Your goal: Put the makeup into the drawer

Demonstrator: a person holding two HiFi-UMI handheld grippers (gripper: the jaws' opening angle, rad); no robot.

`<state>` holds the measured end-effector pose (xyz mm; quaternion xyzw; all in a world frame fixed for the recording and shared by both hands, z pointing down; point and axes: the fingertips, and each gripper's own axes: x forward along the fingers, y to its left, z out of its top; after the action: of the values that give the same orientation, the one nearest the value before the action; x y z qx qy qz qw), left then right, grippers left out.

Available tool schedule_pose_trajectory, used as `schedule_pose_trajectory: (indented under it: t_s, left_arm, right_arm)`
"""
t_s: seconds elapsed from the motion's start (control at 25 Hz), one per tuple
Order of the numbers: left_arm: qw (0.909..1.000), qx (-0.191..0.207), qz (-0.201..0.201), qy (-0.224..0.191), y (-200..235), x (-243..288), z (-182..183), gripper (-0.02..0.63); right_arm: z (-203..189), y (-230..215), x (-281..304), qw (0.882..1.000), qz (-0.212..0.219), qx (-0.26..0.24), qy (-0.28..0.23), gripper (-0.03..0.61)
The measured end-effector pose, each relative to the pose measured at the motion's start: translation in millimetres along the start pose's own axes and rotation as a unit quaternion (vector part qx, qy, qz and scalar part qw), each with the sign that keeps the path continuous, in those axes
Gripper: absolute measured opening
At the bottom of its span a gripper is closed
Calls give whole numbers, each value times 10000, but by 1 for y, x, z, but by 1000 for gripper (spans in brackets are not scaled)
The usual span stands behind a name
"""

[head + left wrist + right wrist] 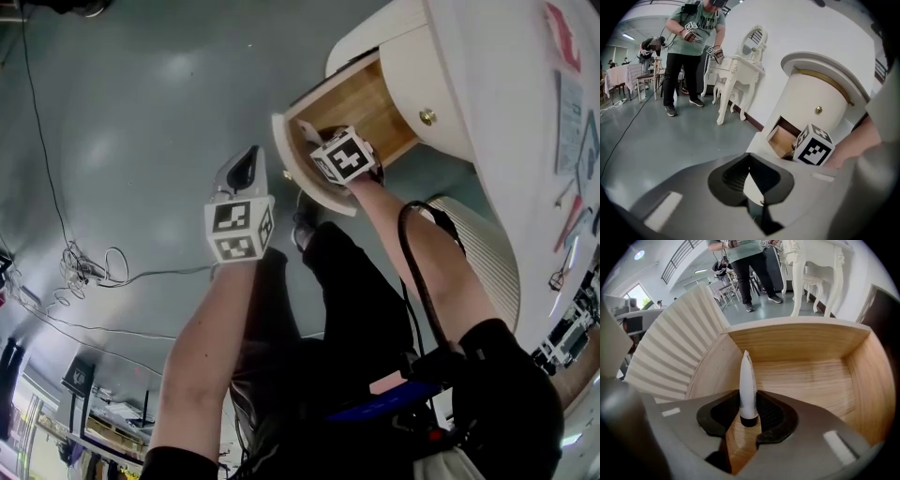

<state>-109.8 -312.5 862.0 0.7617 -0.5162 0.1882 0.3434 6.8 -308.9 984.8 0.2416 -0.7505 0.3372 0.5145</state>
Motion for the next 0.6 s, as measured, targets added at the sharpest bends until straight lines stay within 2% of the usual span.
schedule_pose_trajectory:
  t_s: [0.16, 0.32, 0.48, 0.52, 0.6]
  left_arm:
    - [10000, -11, -95, 27, -8, -2, -2, -2]
    - [9999, -45, -153, 14, -11, -1, -7, -2]
    - [9999, -116, -75, 56, -7, -2, -11, -2]
    - [9999, -132, -80, 52, -7, -3, -10, -2]
    - [9998, -158, -104, 50, -7, -6, -8, -2]
  right_arm:
    - [-21, 2, 11, 9992, 9, 146, 369, 118]
    - [-14, -2, 12, 9999, -37, 120, 84, 123]
    - [-10, -1, 15, 9998, -42, 169, 61, 133]
    - [-11, -1, 15, 9998, -31, 201, 72, 147]
    - [-10, 1, 15, 9998, 0, 198, 53, 231]
